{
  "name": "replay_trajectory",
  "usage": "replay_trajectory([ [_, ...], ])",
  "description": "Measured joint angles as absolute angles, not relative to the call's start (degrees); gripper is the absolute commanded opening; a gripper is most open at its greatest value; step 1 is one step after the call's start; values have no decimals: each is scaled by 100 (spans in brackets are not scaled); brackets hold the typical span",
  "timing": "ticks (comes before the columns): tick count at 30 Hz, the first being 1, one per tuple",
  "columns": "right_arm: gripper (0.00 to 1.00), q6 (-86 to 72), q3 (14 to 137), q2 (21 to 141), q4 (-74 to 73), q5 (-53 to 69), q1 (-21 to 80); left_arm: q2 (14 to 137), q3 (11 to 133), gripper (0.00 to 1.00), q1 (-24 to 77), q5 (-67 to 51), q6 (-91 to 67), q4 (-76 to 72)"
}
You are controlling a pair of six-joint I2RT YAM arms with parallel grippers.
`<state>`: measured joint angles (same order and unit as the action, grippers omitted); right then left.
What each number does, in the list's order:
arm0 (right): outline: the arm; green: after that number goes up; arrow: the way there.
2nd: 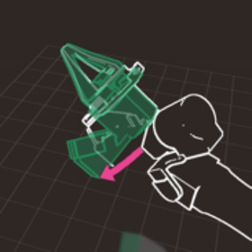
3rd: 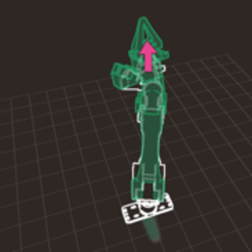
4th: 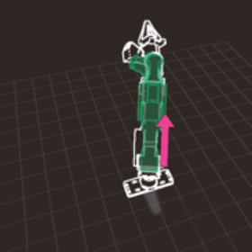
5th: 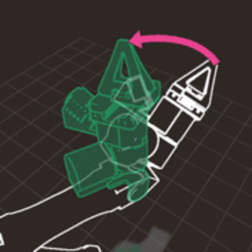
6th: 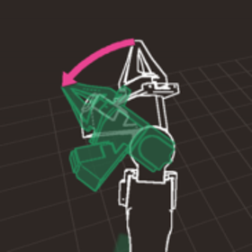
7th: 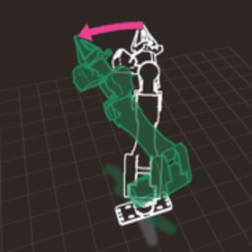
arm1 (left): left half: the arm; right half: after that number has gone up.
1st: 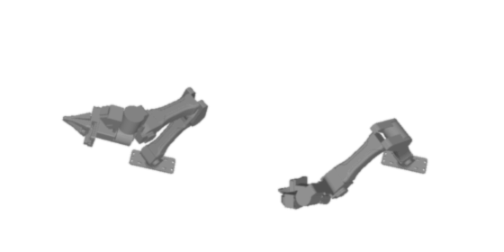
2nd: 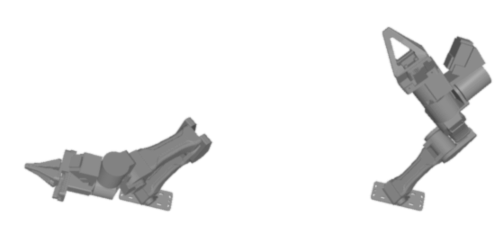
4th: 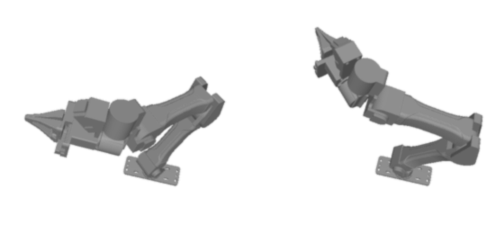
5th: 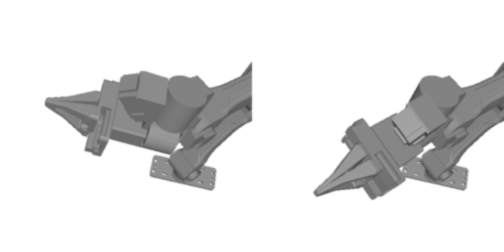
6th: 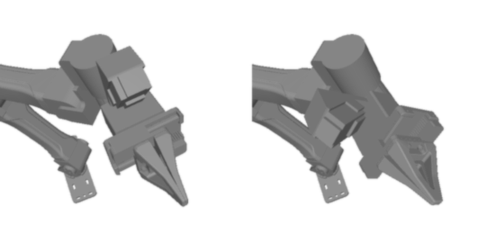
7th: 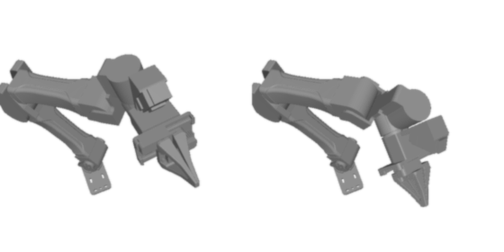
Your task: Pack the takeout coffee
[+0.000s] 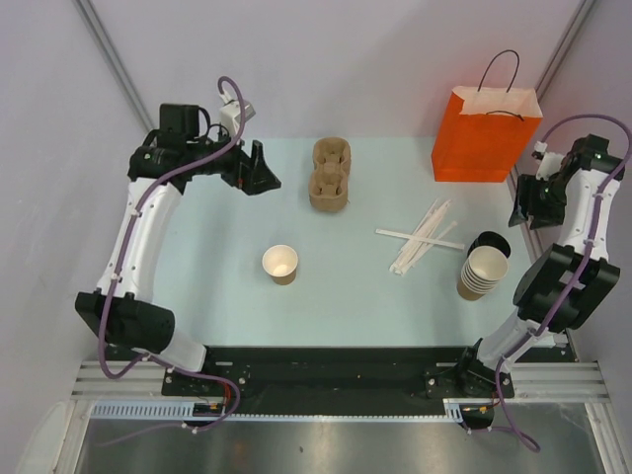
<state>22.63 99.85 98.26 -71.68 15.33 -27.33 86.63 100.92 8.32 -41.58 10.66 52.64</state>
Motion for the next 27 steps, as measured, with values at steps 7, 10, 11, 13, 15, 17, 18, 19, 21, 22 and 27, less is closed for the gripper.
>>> replay_trajectory([
  [7, 47, 2211, 9273, 10003, -6528, 1122, -2663, 9168, 10252, 100, 832, -4333, 1164, 5092],
  [10, 43, 2265, 8960, 10084, -6368, 1061, -2718, 9535, 10584, 99, 832, -4305, 1260, 5103],
  [11, 43, 2281, 8892, 10106, -6333, 1048, -2729, 9594, 10632, 100, 834, -4270, 1282, 5107],
  [13, 43, 2316, 8774, 10149, -6250, 1037, -2862, 9651, 10665, 99, 834, -4204, 1354, 5111],
  [15, 41, 2349, 8731, 10224, -6163, 1037, -2958, 9657, 10665, 100, 847, -4158, 1404, 5127],
  [17, 42, 2379, 8722, 10322, -6069, 1039, -3028, 9655, 10665, 99, 869, -4101, 1452, 5127],
  [18, 42, 2383, 8722, 10368, -6031, 1046, -3050, 9655, 10665, 100, 888, -4071, 1474, 5127],
  [19, 42, 2390, 8722, 10422, -5992, 1055, -3057, 9657, 10665, 100, 904, -4056, 1507, 5129],
  [21, 42, 2401, 8722, 10525, -5916, 1107, -3057, 9655, 10665, 99, 950, -4010, 1540, 5131],
  [22, 42, 2401, 8722, 10571, -5883, 1142, -3057, 9655, 10665, 100, 976, -3983, 1557, 5131],
  [27, 42, 2394, 8722, 10772, -5800, 1343, -3037, 9653, 10665, 100, 1109, -3850, 1634, 5155],
])
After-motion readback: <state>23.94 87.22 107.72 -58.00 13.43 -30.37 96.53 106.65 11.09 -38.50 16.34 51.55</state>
